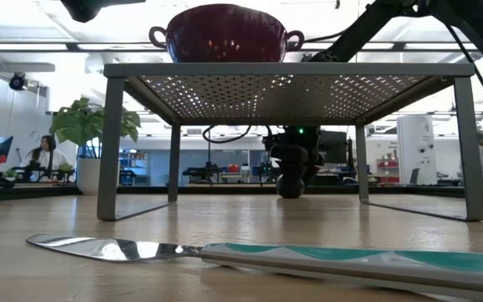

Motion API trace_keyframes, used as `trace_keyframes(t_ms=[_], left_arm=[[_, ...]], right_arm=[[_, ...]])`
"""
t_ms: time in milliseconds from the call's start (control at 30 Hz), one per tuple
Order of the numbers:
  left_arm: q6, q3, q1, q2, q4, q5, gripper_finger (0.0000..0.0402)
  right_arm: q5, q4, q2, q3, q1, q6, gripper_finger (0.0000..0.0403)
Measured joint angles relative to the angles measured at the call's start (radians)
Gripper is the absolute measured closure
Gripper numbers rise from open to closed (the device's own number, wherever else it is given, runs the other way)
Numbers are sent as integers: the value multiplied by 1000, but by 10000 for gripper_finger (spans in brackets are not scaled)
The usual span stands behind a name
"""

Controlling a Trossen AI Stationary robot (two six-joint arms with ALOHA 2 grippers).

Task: Pick & Place Fruit
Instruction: Put the plum into the purple strainer bowl

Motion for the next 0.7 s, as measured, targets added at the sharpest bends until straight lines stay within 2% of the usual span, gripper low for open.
trace_keyframes(t_ms=[300, 700], left_arm=[[4, 0, 0, 0, 0, 0, 60], [5, 0, 0, 2, -1, -3, 60]], right_arm=[[0, 3, -1, 0, 0, -26, 149], [1, -16, -21, 0, 0, -74, 141]])
